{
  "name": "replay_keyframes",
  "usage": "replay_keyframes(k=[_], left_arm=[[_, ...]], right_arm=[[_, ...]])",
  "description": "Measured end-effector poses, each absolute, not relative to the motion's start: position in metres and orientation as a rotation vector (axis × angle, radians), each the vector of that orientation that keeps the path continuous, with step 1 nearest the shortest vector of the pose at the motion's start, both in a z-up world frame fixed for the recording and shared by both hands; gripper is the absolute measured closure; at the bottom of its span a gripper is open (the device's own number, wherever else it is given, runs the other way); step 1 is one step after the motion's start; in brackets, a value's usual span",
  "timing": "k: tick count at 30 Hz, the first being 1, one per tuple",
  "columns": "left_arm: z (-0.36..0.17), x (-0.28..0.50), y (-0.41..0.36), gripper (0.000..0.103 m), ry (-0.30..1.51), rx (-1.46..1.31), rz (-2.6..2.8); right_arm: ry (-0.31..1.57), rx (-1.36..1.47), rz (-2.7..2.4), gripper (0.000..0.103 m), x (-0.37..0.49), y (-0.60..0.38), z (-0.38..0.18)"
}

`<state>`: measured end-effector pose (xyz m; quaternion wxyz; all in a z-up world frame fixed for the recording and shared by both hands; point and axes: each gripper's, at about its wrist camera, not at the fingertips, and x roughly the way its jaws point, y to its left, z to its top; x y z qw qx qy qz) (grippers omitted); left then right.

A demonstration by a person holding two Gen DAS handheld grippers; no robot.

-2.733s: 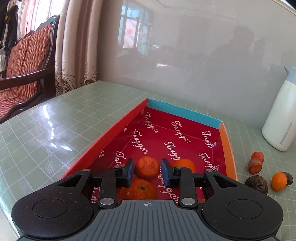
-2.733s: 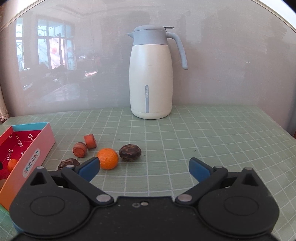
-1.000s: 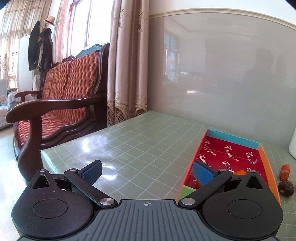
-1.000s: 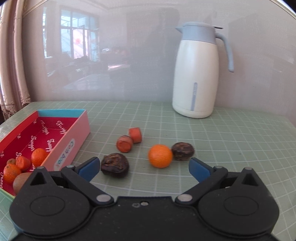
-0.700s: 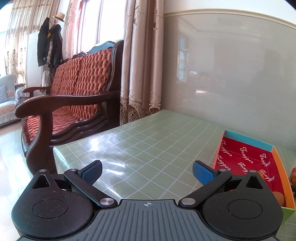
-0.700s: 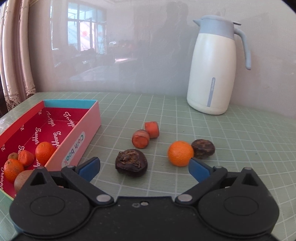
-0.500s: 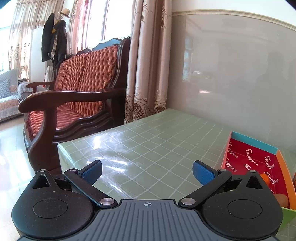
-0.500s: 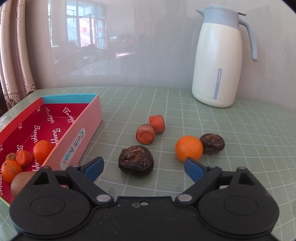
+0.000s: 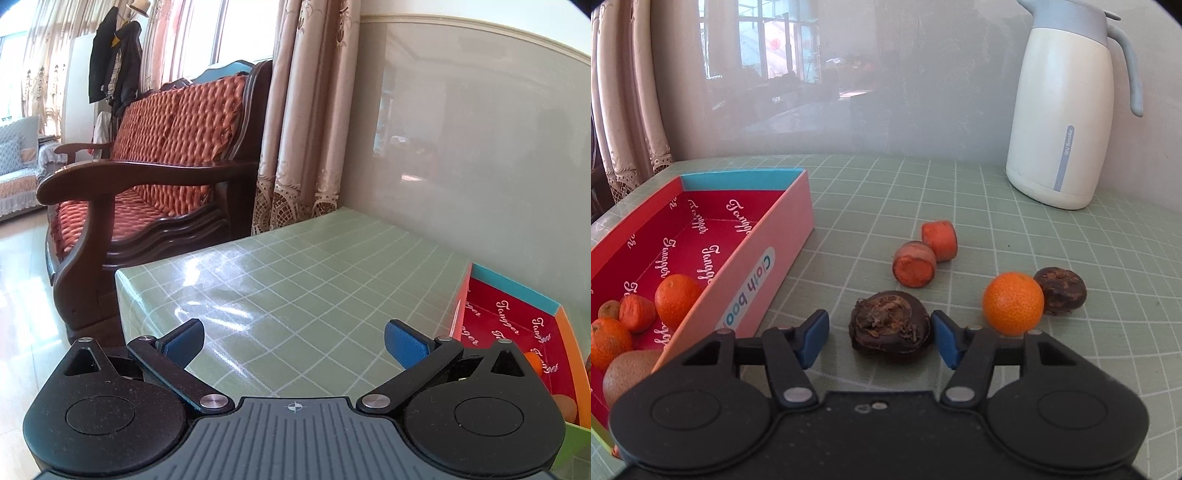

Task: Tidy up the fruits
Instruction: 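Close the right gripper on the dark date and lift it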

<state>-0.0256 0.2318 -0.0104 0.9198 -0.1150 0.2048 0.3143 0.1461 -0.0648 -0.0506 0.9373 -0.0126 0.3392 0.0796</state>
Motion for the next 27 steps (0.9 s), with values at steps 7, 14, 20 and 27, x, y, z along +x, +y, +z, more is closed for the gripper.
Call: replay_keyframes(k=[7,14,20,27], left_arm=[[-0.0106,-0.0231,0.2294,0.0,0.428,-0.219,0.64],[-0.0109,-0.0227,0.2284,0.0,0.43,-0.217,0.642],[-0.0114,-0.0226,0.225,0.0,0.429,-0.199,0.641],[-0.0114,-0.0214,0.2235,0.0,0.432,-0.195,0.64]], right_arm=[[0.696,-0.054,0.164,0.048,0.152,-0.0617,-0.0514],[0.694,-0.063,0.168,0.055,0.1521,-0.0615,-0.0514],[0.695,-0.067,0.169,0.054,0.1517,-0.0617,-0.0512],[0.693,-0.069,0.185,0.056,0.1461,-0.0618,-0.0496]])
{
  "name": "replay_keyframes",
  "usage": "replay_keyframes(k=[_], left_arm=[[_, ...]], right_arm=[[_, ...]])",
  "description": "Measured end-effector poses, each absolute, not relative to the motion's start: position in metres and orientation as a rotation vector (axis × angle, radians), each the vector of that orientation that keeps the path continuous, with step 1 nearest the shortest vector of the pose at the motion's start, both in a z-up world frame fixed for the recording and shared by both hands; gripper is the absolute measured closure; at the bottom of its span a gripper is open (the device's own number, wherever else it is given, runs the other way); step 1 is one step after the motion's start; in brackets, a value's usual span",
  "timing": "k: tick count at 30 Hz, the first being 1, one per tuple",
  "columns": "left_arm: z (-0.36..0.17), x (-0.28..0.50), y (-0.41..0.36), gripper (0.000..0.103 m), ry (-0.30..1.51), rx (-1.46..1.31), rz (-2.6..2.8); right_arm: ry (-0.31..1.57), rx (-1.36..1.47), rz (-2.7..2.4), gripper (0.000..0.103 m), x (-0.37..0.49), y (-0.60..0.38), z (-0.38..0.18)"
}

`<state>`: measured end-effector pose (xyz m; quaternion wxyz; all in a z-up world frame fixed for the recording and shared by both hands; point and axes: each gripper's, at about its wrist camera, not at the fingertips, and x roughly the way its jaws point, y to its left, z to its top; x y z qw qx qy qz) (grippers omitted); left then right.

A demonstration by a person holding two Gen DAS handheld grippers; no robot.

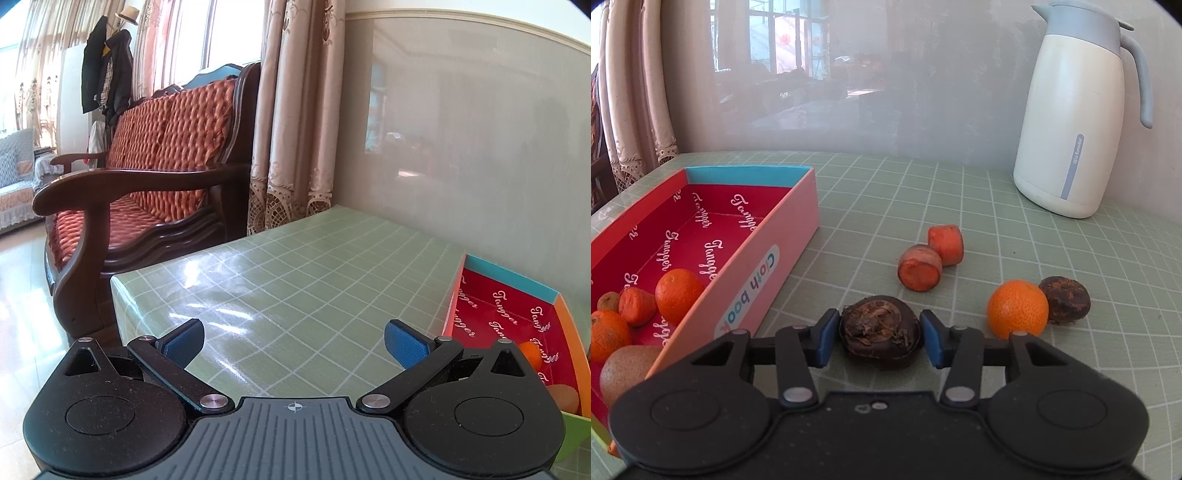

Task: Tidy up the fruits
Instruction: 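Close the right gripper on the dark date and lift it, then carry the date into the red box and open the right gripper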

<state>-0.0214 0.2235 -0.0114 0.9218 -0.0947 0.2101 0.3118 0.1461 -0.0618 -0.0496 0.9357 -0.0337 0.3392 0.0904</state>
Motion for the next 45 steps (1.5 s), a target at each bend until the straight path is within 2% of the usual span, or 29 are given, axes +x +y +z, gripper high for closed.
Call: replay_keyframes(k=[24,45], left_arm=[[-0.009,-0.012,0.191,0.0,0.426,-0.139,0.599],[-0.011,-0.021,0.219,0.0,0.428,-0.229,0.63]], right_arm=[[0.59,-0.035,0.273,0.056,0.104,-0.08,-0.009],[0.55,-0.124,0.465,0.057,0.095,-0.003,0.011]])
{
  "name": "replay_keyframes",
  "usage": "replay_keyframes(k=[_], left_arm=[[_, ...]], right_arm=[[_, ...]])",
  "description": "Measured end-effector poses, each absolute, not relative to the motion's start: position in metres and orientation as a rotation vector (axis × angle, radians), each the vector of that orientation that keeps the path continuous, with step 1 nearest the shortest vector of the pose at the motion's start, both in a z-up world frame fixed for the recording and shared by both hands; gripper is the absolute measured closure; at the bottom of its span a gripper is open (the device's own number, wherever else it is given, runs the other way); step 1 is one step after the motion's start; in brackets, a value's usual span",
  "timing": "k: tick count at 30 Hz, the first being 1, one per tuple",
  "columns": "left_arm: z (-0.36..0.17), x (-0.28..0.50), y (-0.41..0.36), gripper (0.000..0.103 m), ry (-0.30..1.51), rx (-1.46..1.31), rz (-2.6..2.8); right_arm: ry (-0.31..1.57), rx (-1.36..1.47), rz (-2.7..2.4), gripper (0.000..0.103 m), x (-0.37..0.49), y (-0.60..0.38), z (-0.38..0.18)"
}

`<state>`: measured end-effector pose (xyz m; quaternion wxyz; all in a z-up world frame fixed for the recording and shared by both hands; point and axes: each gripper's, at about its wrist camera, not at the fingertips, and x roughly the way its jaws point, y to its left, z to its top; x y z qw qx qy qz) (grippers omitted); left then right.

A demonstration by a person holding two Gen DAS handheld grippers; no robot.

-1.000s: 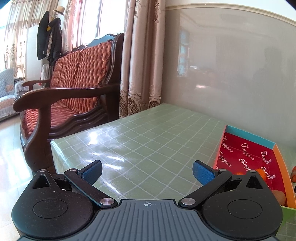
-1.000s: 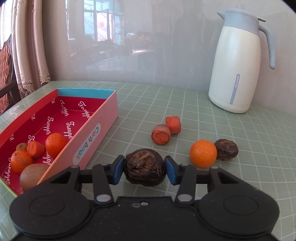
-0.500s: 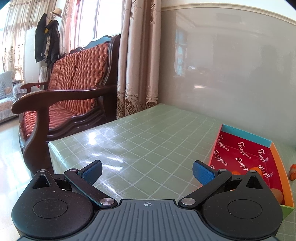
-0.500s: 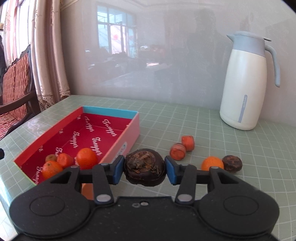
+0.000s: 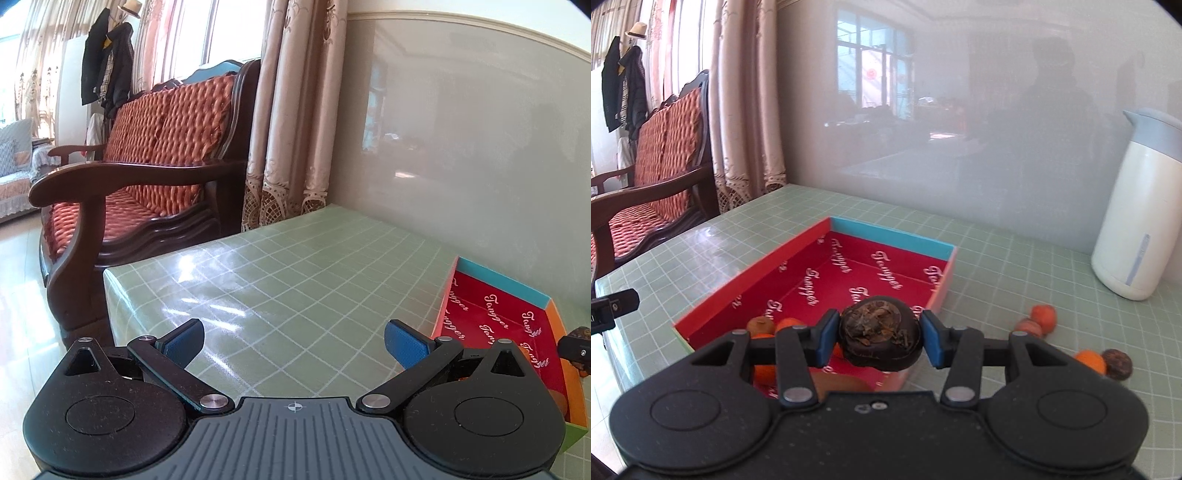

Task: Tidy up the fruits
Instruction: 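Carry the date into the red box and open the right gripper, then move the left tool toward the mandarin beside the small date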

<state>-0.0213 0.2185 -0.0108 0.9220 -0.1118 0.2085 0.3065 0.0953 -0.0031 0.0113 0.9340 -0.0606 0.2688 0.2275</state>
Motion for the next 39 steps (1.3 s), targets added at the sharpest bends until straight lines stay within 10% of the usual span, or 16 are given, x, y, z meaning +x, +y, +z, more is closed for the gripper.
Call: replay_keyframes(k=[28,39], left_arm=[[-0.015,-0.019,0.228,0.0,0.456,-0.222,0.647],[-0.014,-0.018,0.222,0.0,0.454,-0.225,0.635]], right_arm=[[0.61,-0.136,0.533,0.056,0.118,0.053,-0.01],[0.546,-0.107,0.493,0.025,0.108,0.036,0.01]])
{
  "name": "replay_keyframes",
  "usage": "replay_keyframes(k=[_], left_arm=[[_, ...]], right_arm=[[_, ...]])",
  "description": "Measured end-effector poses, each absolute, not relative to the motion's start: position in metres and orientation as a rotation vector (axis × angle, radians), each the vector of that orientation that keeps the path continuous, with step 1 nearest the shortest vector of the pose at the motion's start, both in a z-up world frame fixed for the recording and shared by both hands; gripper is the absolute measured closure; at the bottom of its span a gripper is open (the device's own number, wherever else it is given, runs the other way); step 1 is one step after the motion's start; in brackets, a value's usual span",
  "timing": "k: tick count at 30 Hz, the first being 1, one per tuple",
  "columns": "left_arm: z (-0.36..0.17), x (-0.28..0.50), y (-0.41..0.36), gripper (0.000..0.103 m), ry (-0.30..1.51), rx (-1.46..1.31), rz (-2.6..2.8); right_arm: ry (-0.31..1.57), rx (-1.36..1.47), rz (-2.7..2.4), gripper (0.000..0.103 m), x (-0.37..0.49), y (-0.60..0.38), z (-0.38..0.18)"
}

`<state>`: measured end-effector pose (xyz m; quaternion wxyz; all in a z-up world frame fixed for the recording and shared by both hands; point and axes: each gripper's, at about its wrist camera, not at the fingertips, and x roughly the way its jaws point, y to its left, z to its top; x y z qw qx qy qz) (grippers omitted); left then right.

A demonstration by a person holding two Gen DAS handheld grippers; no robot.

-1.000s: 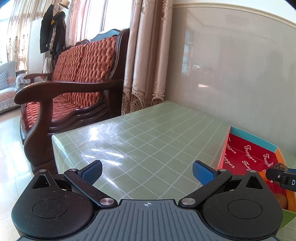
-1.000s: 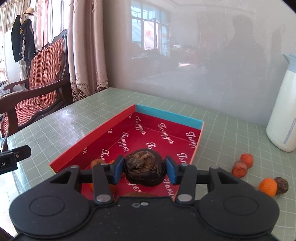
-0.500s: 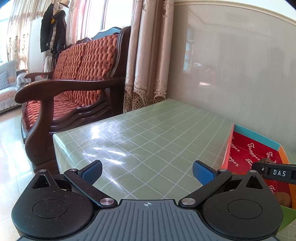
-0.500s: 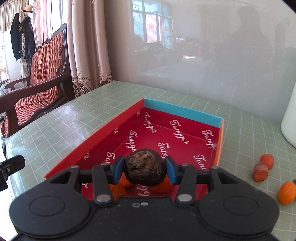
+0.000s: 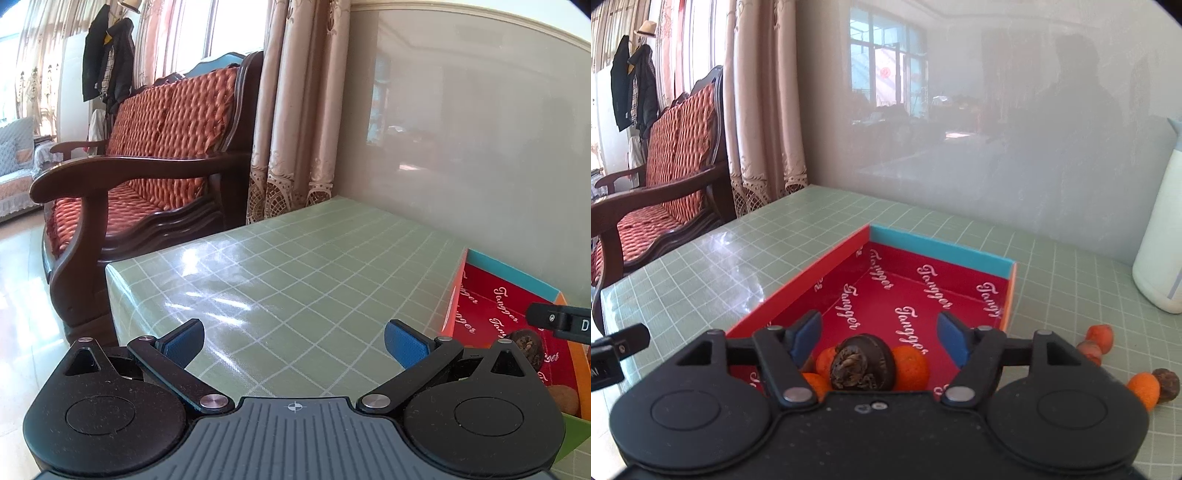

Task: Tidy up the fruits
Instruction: 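Move the left tool toward the mandarin beside the small date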

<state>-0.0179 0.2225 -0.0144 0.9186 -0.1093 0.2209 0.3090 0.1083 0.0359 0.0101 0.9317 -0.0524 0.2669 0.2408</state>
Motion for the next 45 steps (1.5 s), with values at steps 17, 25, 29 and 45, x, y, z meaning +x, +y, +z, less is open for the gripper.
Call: replay_keyframes(k=[17,25,29,45], left_arm=[[-0.012,-0.004,0.183,0.0,0.44,-0.173,0.567],[-0.011,0.007,0.149,0.0,0.434,-0.117,0.504],[-0.01,0.012,0.131,0.0,0.434,-0.127,0.408],[-0.016,0.095,0.097,0.0,0.588,0.027,0.484]], right_arm=[[0.5,0.015,0.385,0.015,0.1,-0.048,0.033],[0.51,0.014,0.269,0.013,0.093,-0.102,0.027],[0.51,0.039,0.21,0.013,0.088,-0.132,0.026],[0.461,0.12,0.102,0.013,0.074,-0.203,0.024]])
